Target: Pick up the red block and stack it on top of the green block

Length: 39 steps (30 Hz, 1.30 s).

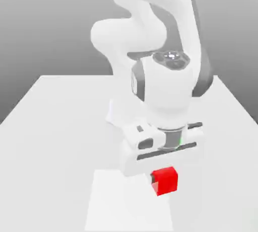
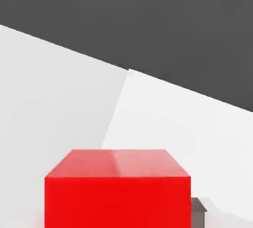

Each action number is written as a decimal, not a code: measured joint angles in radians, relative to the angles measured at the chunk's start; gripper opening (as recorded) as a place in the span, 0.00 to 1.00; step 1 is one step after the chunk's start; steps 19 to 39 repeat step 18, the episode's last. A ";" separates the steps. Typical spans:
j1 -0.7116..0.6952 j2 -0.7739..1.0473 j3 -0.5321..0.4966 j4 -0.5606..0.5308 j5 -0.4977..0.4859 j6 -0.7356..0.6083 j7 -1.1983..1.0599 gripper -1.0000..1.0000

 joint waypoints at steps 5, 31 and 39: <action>0.078 0.088 0.072 0.180 -0.044 -0.096 -0.075 0.00; 0.219 0.327 0.125 0.426 -0.146 -0.116 -0.144 1.00; 0.219 0.327 0.125 0.426 -0.146 -0.116 -0.144 1.00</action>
